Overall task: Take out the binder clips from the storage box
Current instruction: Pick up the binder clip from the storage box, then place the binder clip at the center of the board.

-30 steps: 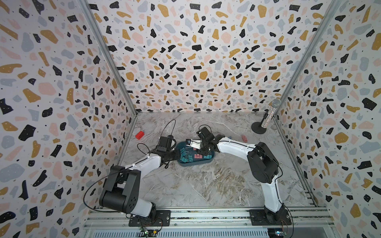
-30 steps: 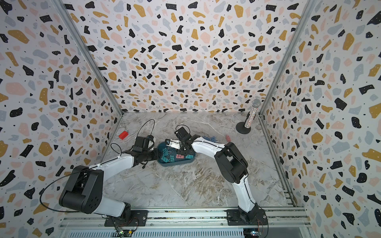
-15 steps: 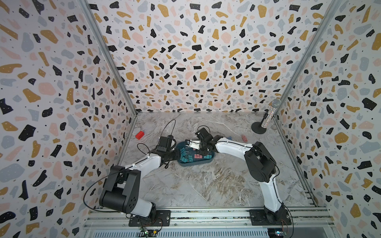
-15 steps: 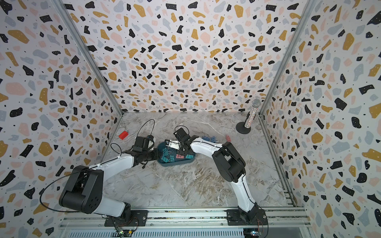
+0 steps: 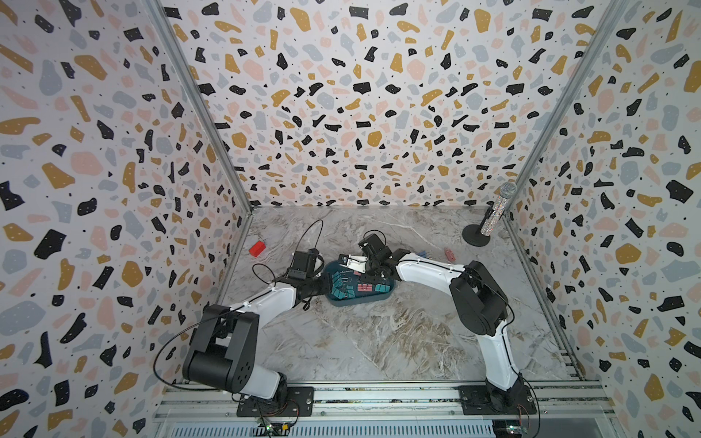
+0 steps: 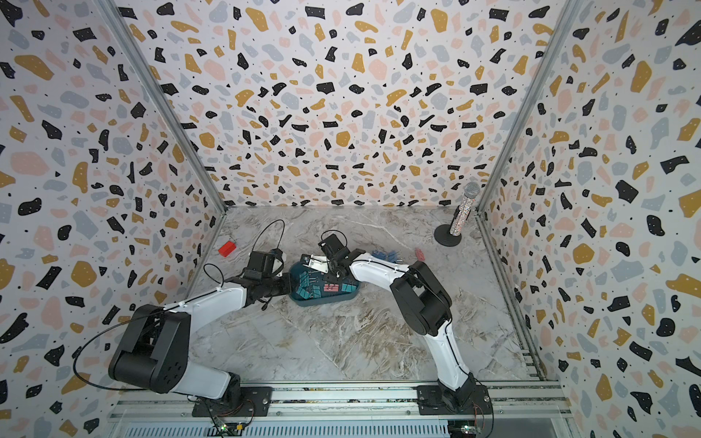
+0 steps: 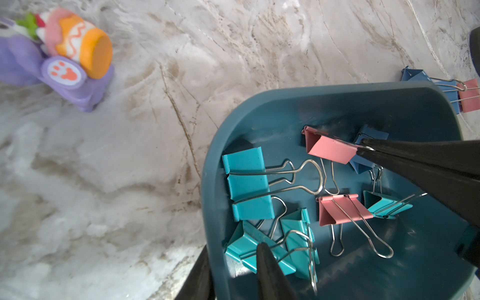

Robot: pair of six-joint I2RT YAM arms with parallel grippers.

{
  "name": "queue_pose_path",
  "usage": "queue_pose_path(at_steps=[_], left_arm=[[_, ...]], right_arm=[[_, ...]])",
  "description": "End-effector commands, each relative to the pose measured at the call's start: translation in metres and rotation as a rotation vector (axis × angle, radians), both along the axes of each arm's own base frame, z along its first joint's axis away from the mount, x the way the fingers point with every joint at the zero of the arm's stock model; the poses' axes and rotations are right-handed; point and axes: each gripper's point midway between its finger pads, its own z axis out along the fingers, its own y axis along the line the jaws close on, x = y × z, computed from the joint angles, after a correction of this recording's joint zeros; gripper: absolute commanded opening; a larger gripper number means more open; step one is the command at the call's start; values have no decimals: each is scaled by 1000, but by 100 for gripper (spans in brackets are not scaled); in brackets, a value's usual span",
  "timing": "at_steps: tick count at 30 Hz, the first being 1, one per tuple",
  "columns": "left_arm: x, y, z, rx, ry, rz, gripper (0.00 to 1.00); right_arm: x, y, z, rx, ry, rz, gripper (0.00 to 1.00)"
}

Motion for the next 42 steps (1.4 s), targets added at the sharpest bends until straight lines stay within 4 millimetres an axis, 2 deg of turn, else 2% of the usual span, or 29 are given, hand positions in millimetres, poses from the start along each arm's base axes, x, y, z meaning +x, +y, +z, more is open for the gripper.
queue_pose_path(at_steps=[1, 8, 17, 23, 31, 35, 39, 42], left_arm=[[2, -3, 8, -26, -33, -9, 30], [1, -2, 8, -25, -36, -6, 30], [0, -1, 9, -16, -37, -3, 30], [-1, 0, 10, -11, -39, -4, 30], [-1, 0, 11, -13, -40, -2, 30], [-1, 0, 11, -15, -39, -2, 30], [-3, -1, 11, -20, -39, -4, 30], [-4, -1, 10, -23, -39, -5, 30]], right_arm=[[-7, 2, 36, 52, -17, 10, 4], [-16, -11, 72, 81, -70, 14, 0], [-25, -44, 114, 100, -153, -41, 0], [-9, -102, 133, 18, -218, -216, 0], [2, -201, 149, -6, -269, -497, 0], [-1, -245, 141, -63, -285, -614, 0], [-8, -290, 117, -157, -273, -739, 0], [-12, -311, 101, -207, -262, -808, 0]])
